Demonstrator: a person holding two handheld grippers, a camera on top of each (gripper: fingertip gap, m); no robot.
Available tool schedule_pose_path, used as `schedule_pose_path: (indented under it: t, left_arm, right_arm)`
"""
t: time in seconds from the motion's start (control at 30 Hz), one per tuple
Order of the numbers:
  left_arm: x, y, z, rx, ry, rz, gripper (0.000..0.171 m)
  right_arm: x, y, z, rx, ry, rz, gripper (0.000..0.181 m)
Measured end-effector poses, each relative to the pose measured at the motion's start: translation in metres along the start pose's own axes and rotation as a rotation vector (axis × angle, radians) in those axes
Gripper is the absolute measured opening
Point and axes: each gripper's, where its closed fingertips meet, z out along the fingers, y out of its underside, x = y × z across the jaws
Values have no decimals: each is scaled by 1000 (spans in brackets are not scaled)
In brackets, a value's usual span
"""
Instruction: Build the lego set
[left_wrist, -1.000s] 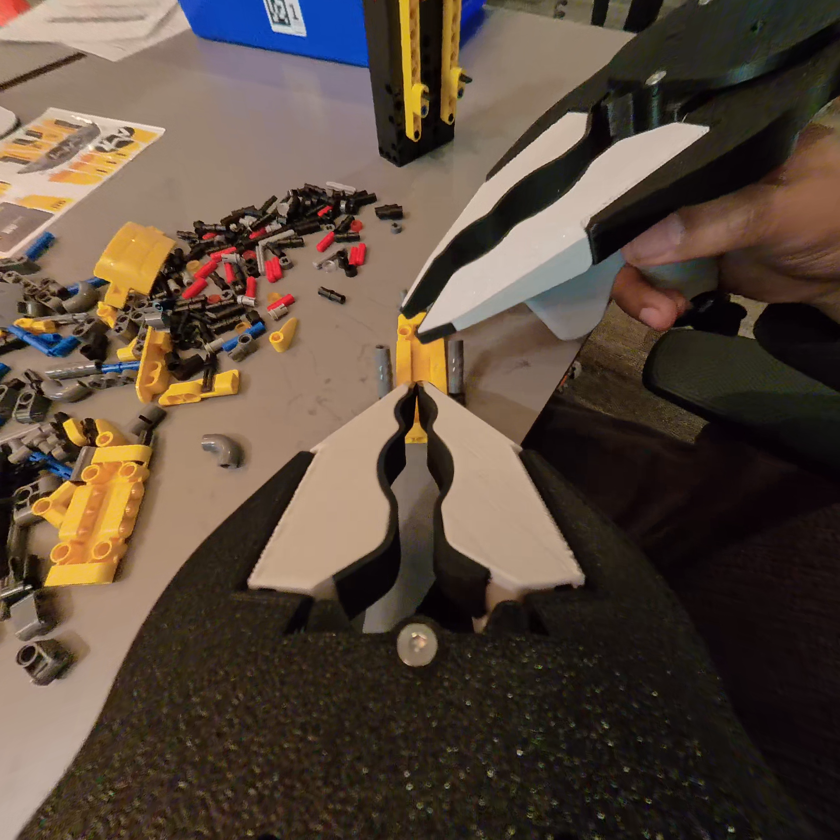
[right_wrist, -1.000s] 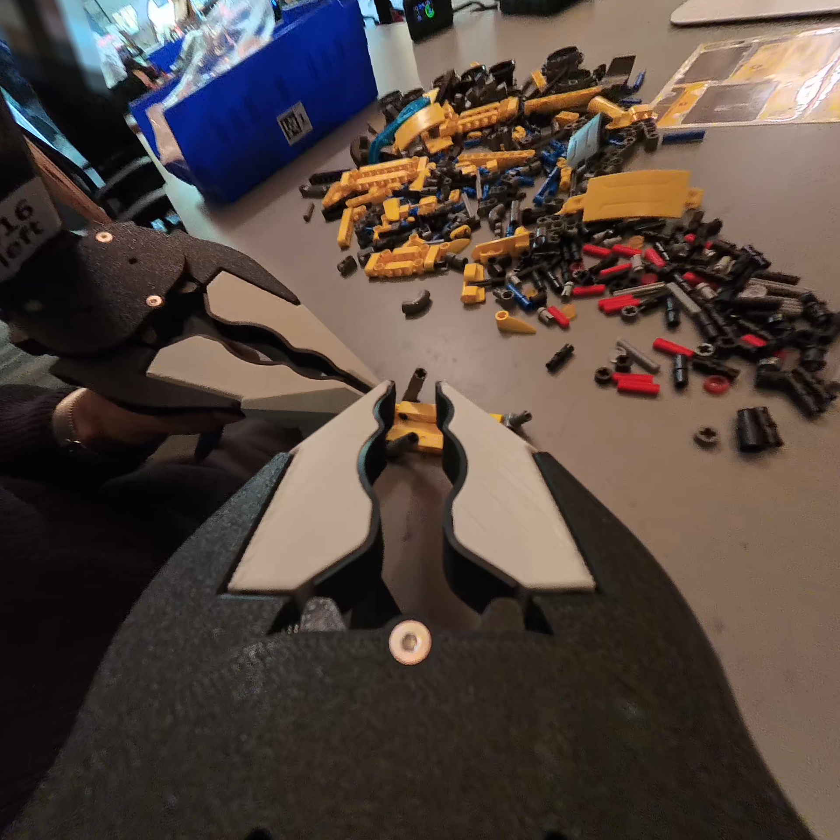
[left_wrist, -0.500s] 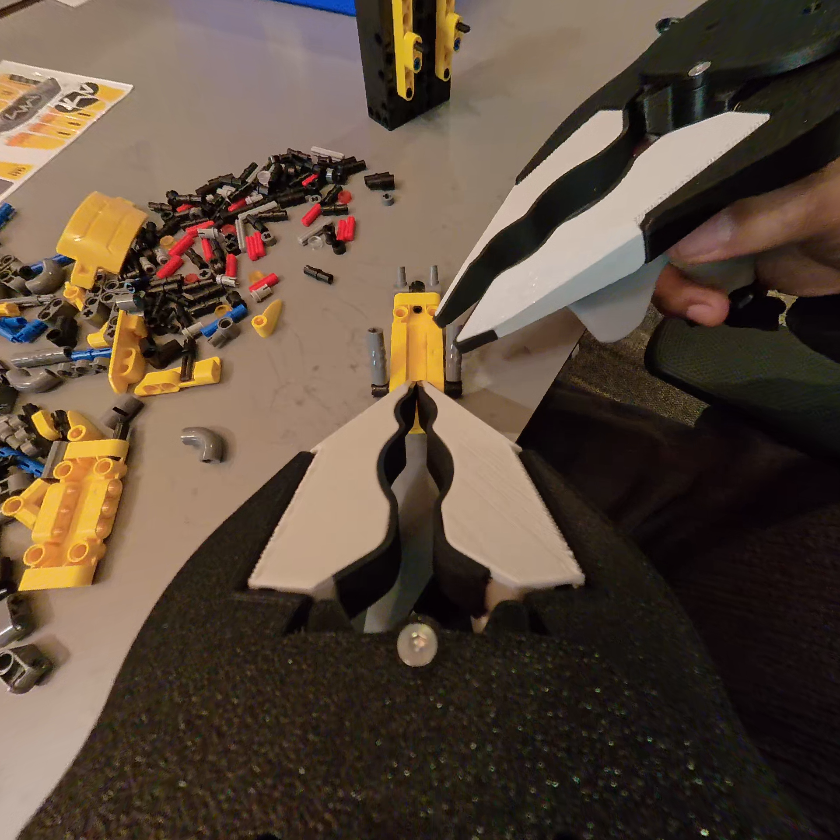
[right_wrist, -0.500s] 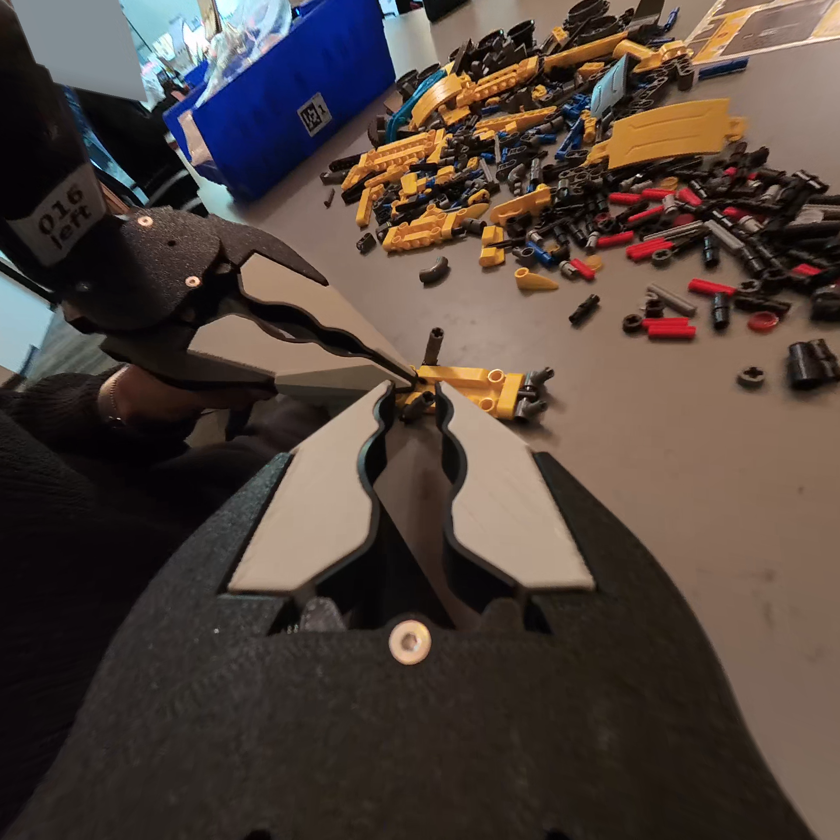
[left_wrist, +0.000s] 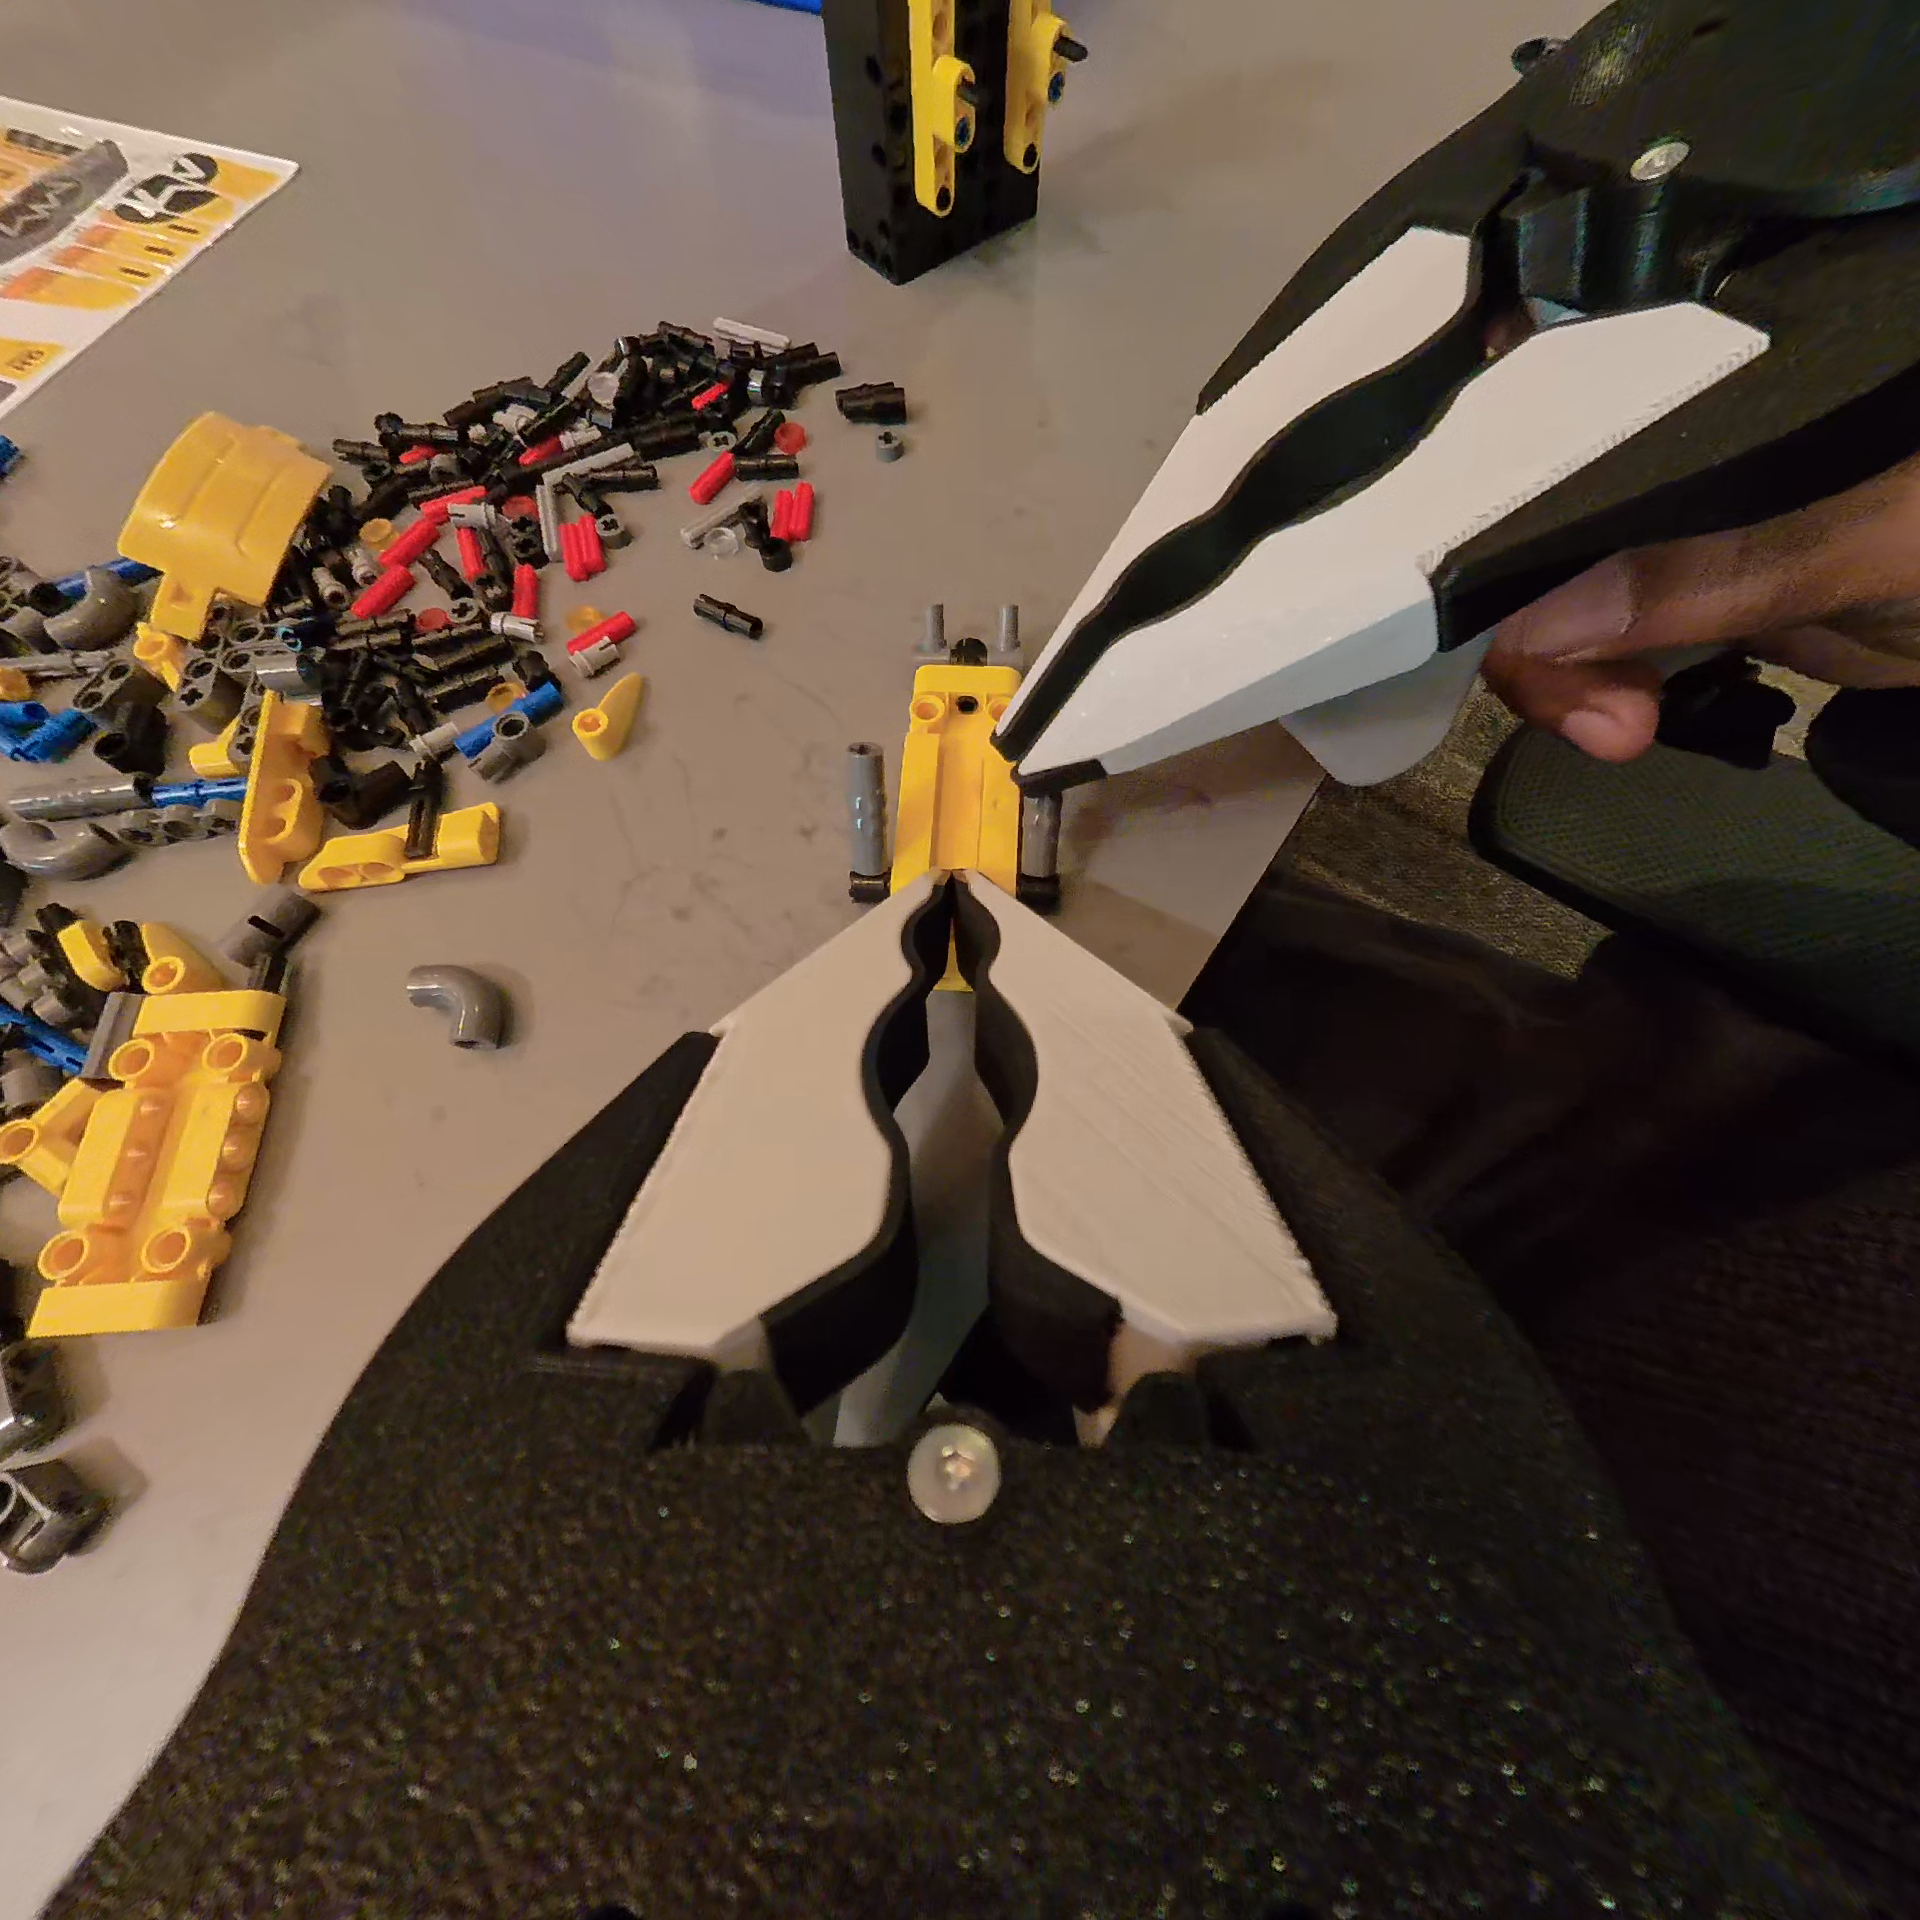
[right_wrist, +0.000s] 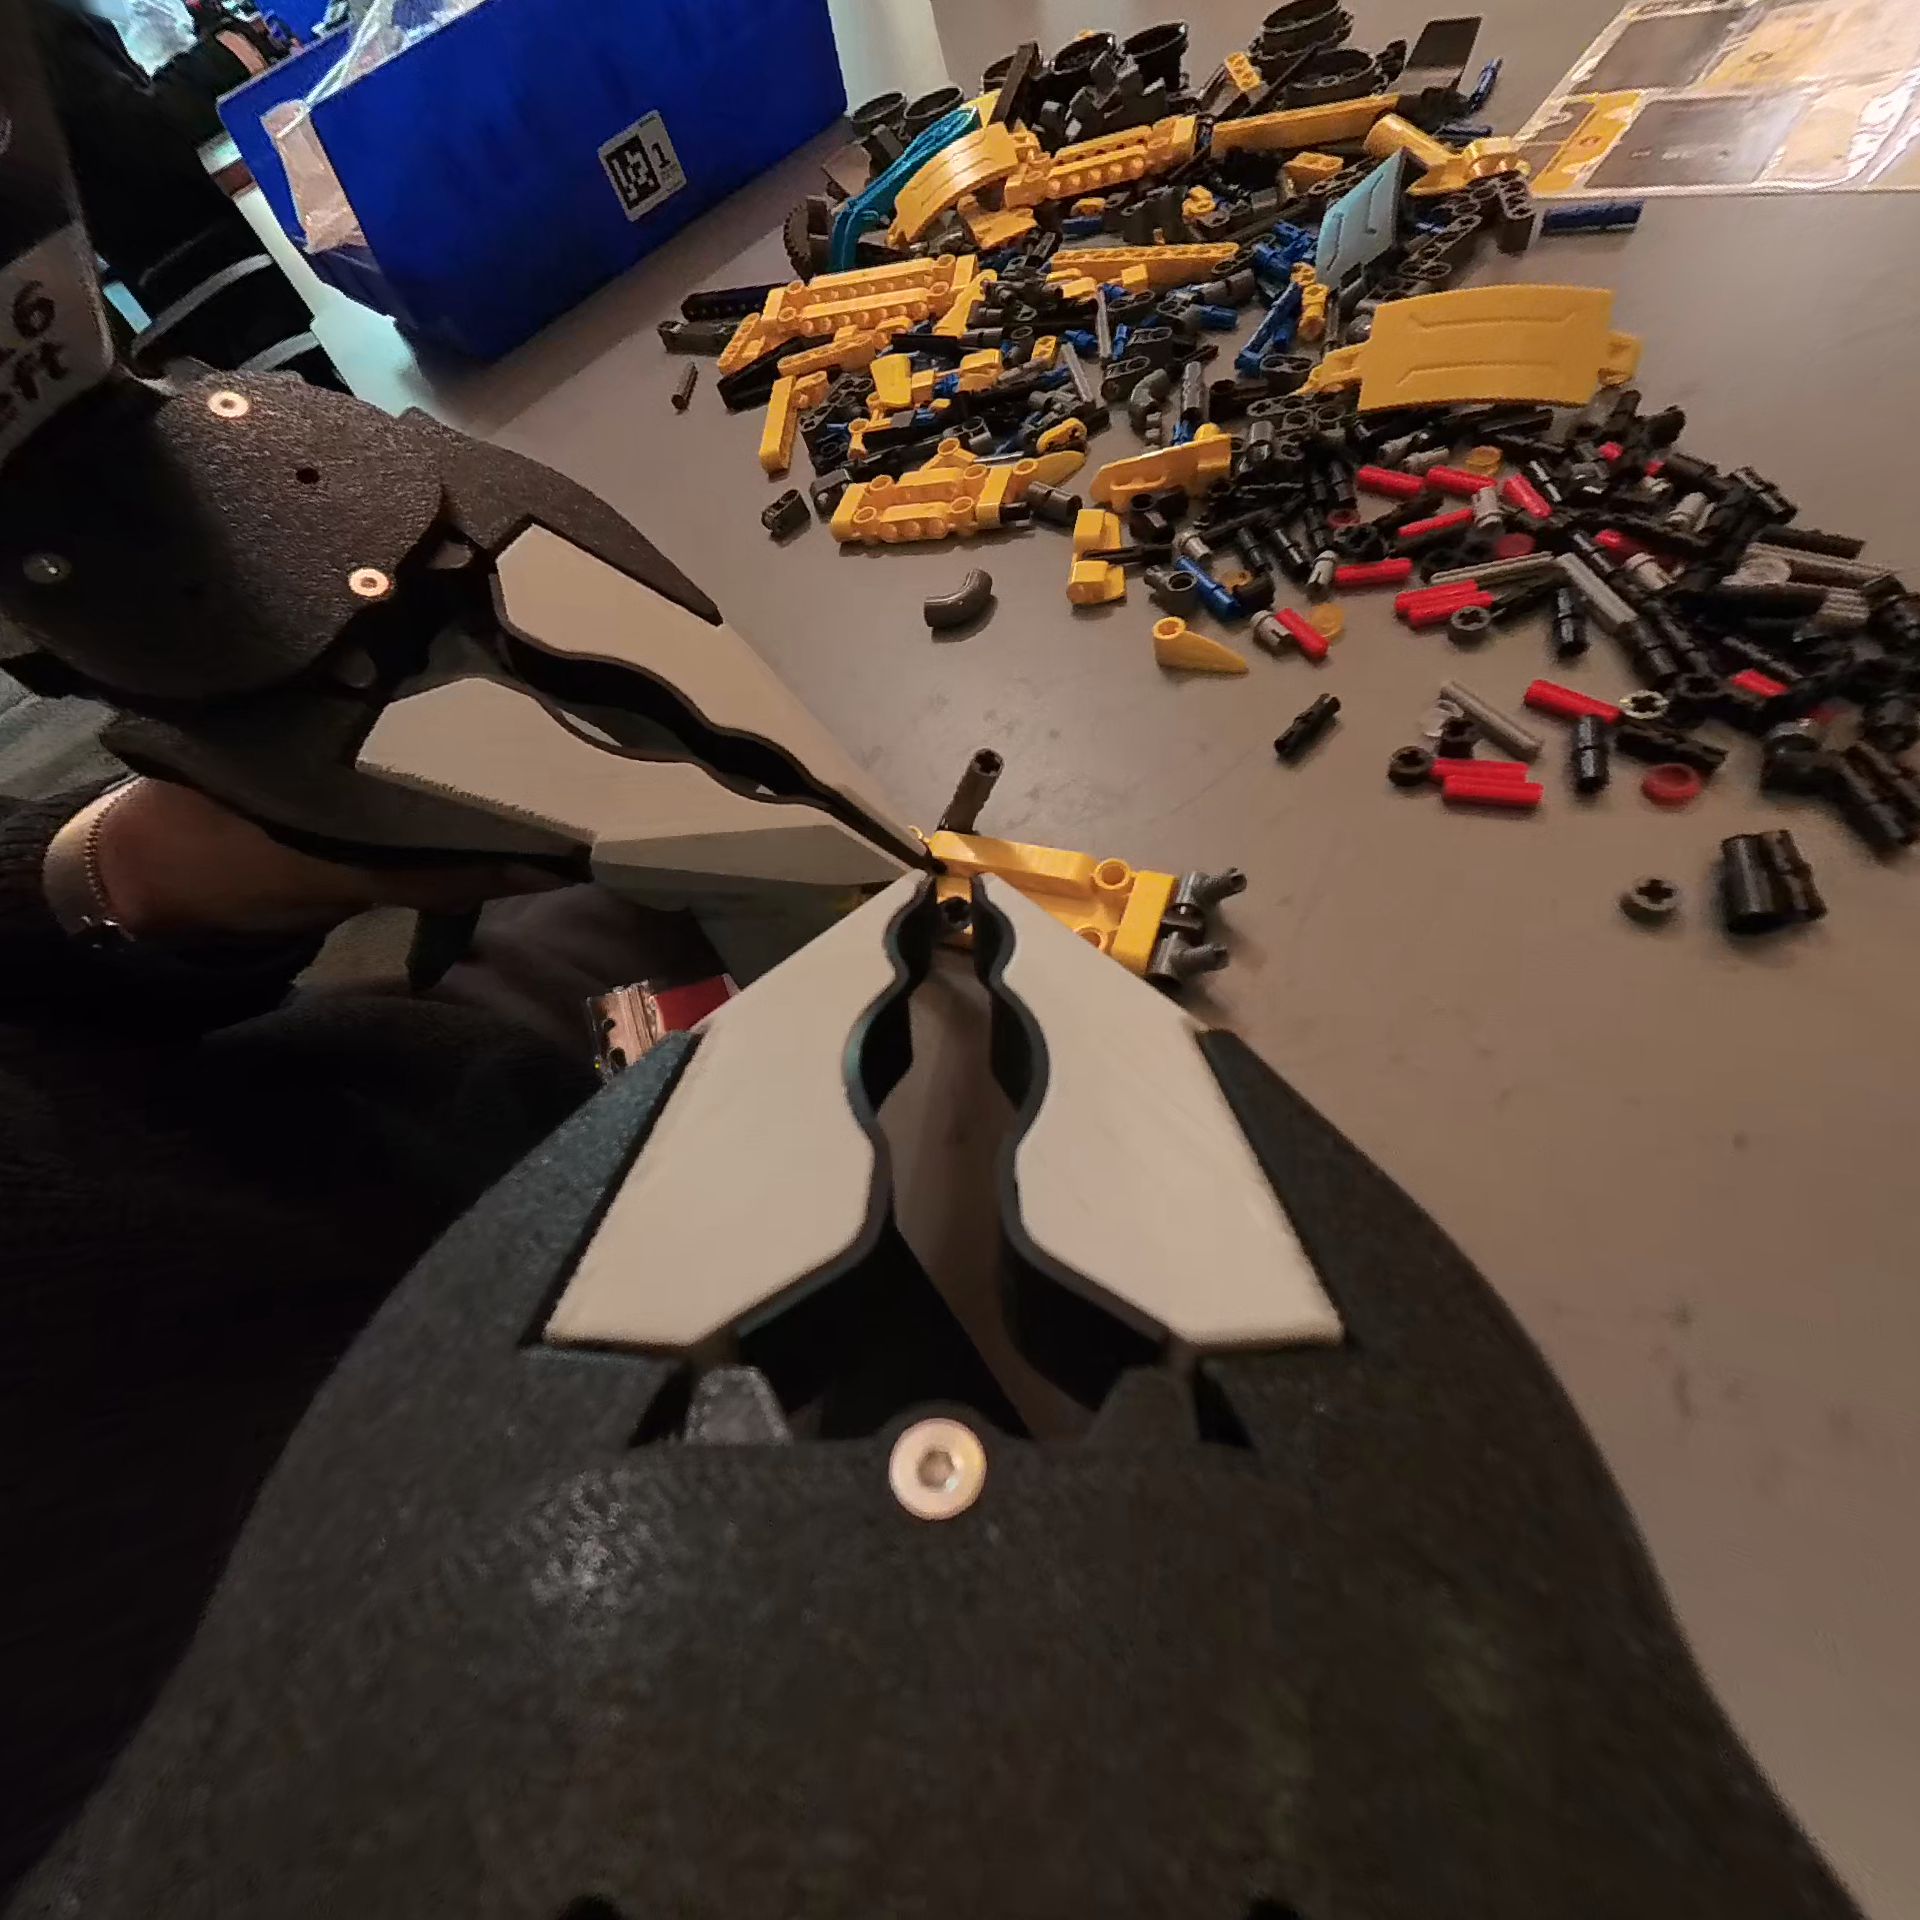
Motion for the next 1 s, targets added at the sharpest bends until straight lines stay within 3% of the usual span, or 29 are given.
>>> schedule_pose_path:
  t: [1.0]
  left_arm:
    - [0,0,0,4,-11,15,0]
  right_arm:
    - [1,-6,-1,48,-4,40,11]
